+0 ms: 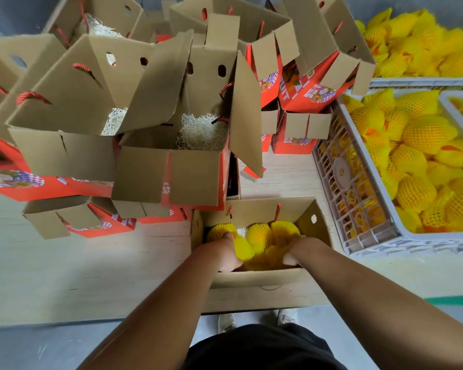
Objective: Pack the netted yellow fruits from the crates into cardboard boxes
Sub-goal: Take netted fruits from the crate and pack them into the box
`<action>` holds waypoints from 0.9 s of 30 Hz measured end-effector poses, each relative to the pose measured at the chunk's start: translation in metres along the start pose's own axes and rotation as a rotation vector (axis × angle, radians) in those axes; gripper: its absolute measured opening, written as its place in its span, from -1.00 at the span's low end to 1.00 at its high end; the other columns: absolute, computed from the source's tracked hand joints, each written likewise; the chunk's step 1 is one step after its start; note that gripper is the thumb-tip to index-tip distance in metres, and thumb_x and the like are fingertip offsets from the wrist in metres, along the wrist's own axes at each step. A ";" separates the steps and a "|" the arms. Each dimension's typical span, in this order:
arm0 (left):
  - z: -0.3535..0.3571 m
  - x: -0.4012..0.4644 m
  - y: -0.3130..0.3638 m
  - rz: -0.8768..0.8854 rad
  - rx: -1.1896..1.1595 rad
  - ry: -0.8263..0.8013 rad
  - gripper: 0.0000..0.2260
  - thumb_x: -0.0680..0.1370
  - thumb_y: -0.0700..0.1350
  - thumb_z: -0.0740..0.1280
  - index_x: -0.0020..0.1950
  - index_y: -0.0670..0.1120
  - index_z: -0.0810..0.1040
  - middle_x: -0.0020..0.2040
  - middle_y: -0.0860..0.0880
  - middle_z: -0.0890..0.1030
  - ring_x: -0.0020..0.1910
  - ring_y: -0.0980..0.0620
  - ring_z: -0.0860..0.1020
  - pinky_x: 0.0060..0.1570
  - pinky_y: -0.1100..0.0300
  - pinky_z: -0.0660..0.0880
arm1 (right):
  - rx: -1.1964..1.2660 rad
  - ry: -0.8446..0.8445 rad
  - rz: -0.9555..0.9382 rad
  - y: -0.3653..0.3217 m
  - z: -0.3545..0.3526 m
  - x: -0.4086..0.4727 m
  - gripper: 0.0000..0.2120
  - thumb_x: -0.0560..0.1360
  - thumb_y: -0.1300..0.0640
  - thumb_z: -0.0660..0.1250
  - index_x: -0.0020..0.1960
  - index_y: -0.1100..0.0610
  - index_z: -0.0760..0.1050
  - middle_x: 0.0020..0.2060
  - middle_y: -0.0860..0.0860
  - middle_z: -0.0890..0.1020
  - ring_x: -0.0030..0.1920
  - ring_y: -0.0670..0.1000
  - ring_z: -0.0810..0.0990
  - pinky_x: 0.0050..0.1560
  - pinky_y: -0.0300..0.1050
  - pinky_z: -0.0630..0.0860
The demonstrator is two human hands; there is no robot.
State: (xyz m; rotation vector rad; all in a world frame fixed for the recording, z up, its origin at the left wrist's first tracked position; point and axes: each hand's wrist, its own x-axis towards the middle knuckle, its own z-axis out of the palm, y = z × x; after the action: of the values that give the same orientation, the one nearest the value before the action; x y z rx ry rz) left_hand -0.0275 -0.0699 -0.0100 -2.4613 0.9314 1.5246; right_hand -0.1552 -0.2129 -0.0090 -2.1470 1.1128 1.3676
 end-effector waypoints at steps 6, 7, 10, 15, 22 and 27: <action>-0.007 0.001 0.008 0.064 -0.001 -0.037 -0.19 0.54 0.21 0.30 0.68 0.05 0.00 0.55 -0.15 0.35 0.42 -0.21 0.44 0.32 0.01 0.41 | 0.038 0.229 -0.259 0.000 -0.005 0.000 -0.52 0.64 -0.10 0.21 0.52 0.01 0.31 0.47 0.08 0.33 0.46 0.18 0.33 0.42 0.06 0.33; -0.005 0.000 0.010 0.086 0.016 -0.057 -0.24 0.54 0.21 0.27 0.66 0.04 0.07 0.48 -0.15 0.42 0.36 -0.19 0.49 0.32 0.03 0.44 | 0.011 0.192 -0.337 -0.005 -0.004 -0.002 -0.56 0.65 -0.06 0.18 0.49 0.02 0.36 0.44 0.07 0.41 0.44 0.15 0.38 0.41 -0.01 0.33; -0.004 0.002 0.011 0.141 0.109 -0.005 -0.50 0.60 0.15 0.21 0.47 -0.07 0.35 0.27 -0.17 0.56 0.17 -0.14 0.56 0.29 -0.01 0.50 | -0.063 0.057 -0.369 -0.020 0.002 -0.003 -0.62 0.67 -0.01 0.12 0.44 0.03 0.42 0.44 0.09 0.45 0.39 0.18 0.44 0.34 0.01 0.33; -0.003 0.004 0.003 0.138 0.018 0.038 -0.46 0.58 0.16 0.32 0.48 -0.06 0.37 0.33 -0.17 0.54 0.27 -0.19 0.54 0.35 -0.02 0.46 | -0.118 -0.004 -0.325 -0.028 0.003 -0.001 -0.59 0.65 0.00 0.10 0.45 0.05 0.45 0.42 0.12 0.48 0.39 0.20 0.46 0.41 0.13 0.37; 0.001 0.001 0.018 0.251 -0.370 -0.074 -0.14 0.43 0.02 0.44 0.67 0.11 0.13 0.52 -0.02 0.42 0.32 -0.03 0.50 0.33 0.10 0.45 | 0.501 -0.075 -0.425 -0.002 -0.011 -0.008 -0.26 0.41 -0.05 0.42 0.54 -0.19 0.25 0.35 -0.05 0.44 0.37 0.06 0.40 0.25 -0.04 0.36; -0.014 -0.002 0.012 0.264 -0.126 0.212 -0.76 0.64 -0.14 0.25 0.24 -0.09 0.62 0.07 -0.07 0.64 0.03 -0.04 0.61 -0.01 0.13 0.54 | 0.107 0.082 -0.382 -0.023 0.002 -0.004 -0.41 0.62 0.29 0.21 0.60 0.02 0.21 0.56 0.13 0.19 0.48 0.20 0.39 0.42 -0.02 0.38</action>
State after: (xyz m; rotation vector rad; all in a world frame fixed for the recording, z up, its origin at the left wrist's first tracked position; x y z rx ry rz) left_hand -0.0239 -0.0846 0.0012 -2.7219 1.2789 1.4542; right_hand -0.1400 -0.1956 -0.0094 -2.2091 0.7312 1.0338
